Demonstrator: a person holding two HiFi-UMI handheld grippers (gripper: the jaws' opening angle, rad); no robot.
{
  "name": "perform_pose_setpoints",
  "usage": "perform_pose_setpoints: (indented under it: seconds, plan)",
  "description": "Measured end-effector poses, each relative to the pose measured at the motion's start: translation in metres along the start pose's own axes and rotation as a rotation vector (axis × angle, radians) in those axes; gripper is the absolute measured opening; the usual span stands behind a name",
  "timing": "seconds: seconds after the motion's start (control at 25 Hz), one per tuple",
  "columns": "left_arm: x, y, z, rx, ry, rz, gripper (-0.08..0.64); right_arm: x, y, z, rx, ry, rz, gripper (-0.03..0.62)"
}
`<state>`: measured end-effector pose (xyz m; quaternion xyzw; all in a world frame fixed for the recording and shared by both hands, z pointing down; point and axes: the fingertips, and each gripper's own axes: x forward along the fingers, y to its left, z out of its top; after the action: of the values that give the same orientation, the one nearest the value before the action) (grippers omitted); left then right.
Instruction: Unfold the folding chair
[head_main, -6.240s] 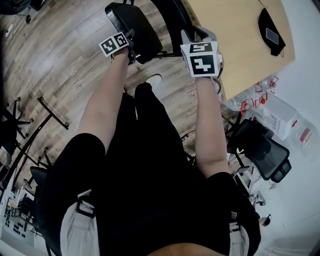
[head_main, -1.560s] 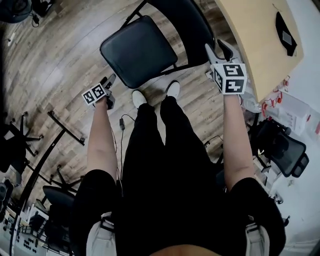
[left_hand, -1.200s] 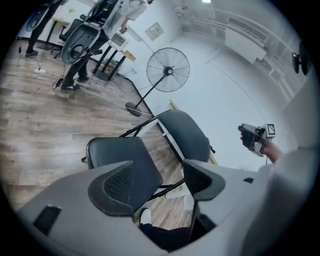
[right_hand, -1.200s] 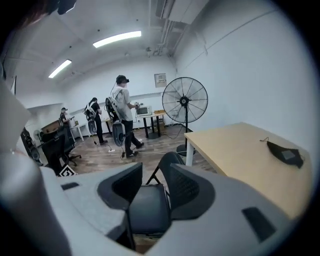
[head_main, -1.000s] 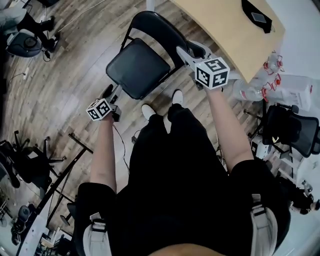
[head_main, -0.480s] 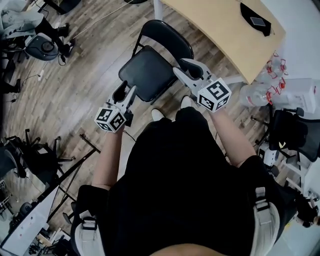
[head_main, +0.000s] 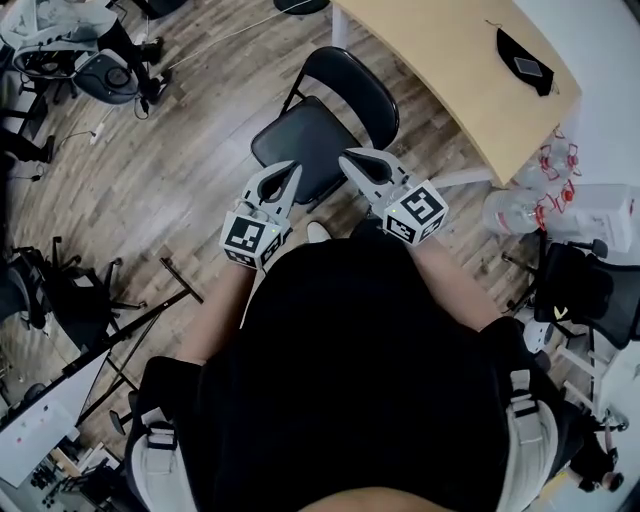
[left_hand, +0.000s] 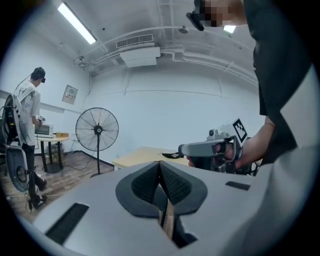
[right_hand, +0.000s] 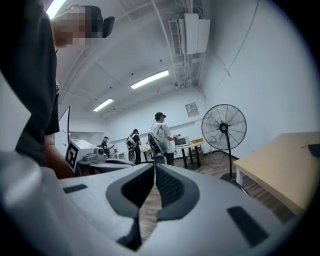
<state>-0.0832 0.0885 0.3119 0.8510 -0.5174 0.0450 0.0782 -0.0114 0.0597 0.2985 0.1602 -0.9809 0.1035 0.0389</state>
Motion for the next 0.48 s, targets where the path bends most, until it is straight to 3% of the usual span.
perform_pose_setpoints:
  seconds: [0.16, 0.48]
  plan:
    - [0.000, -0.004, 0.003, -0.047, 0.005, -0.009, -0.006, 0.005, 0.009, 0.004, -0.020, 0.008, 0.019, 0.002]
    - [0.000, -0.004, 0.013, -0.051, 0.002, -0.015, -0.005, 0.008, 0.010, 0.011, -0.038, 0.021, 0.032, 0.000]
